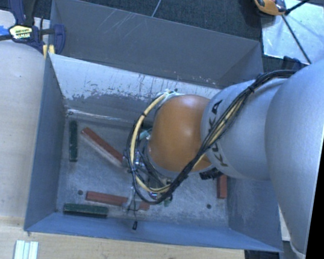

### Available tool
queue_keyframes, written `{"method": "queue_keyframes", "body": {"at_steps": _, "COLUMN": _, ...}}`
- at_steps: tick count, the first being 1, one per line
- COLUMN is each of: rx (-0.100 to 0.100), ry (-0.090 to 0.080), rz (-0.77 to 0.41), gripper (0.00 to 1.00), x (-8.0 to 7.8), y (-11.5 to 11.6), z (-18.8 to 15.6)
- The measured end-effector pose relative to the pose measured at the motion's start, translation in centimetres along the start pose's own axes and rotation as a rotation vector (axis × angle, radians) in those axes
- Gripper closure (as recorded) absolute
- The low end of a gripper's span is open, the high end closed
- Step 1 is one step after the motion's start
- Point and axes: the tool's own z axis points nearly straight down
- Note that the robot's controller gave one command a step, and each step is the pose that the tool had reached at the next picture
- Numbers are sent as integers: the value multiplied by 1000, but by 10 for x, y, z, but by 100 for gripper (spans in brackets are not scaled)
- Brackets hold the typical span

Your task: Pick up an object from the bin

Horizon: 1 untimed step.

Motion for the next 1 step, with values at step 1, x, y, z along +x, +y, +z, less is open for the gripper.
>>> {"method": "queue_keyframes", "body": {"at_steps": 1, "rx": 1, "ry": 0, "rz": -210, "gripper": 0, "x": -4, "y": 1, "z": 26}}
